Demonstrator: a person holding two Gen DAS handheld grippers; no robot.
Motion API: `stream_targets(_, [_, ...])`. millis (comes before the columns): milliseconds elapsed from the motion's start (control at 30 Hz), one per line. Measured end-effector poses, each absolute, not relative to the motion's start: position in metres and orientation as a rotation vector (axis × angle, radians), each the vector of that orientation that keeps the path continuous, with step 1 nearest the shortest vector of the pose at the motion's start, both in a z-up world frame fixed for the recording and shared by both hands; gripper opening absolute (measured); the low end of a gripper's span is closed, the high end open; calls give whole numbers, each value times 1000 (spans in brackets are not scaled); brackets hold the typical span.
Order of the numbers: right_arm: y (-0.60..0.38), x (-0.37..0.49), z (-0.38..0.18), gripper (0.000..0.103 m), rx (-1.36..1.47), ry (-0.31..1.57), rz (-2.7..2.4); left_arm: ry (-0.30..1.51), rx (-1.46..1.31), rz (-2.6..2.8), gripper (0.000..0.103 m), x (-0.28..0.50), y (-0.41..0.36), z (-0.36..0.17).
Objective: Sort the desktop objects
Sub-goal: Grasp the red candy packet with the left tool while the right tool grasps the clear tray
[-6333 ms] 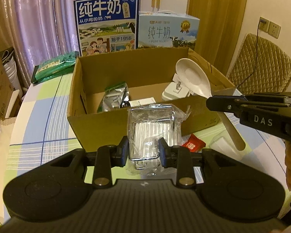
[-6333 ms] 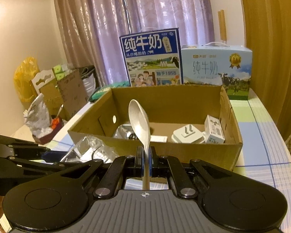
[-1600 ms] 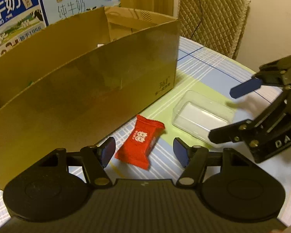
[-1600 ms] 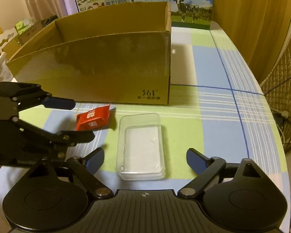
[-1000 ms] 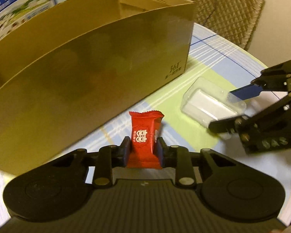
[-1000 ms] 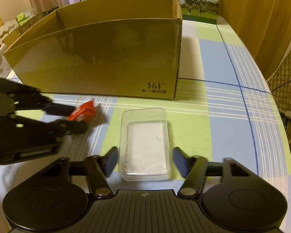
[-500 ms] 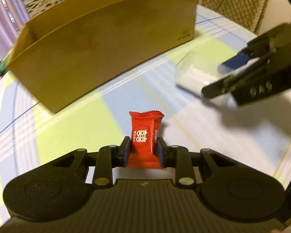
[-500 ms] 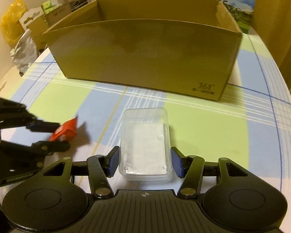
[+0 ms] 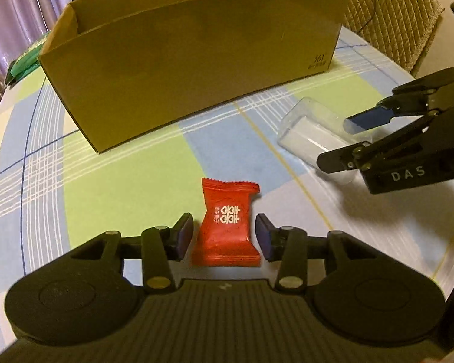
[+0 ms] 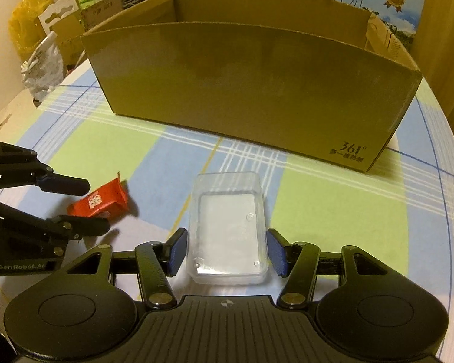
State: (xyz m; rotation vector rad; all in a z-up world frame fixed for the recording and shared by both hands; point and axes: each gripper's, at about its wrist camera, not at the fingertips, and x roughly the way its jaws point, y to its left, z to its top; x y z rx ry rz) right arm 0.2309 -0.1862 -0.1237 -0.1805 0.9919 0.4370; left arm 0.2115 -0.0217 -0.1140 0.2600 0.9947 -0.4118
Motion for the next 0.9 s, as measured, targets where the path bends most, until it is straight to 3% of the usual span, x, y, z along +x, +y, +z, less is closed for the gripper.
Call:
stream_targets(133, [-187, 231, -123, 62, -171, 989, 429, 1007, 254, -410, 39, 214, -23, -117])
stream_targets(267, [-191, 234, -122, 63, -141, 983, 411, 1012, 255, -416, 26, 213, -25, -117])
stream_targets(567, [-177, 235, -127, 63, -211, 990, 425, 970, 270, -399, 26, 213, -25, -99])
stream_targets(600, [-176, 236, -128, 62, -221, 990, 422, 966, 263, -394, 26, 214, -23, -97])
stream_targets(633, [-176, 236, -128, 53, -227, 992, 423, 965, 259, -390, 26, 215, -22, -96])
stream_targets(900, [-179, 231, -105, 53, -172, 904, 434, 941, 250, -365, 26, 220, -21, -86])
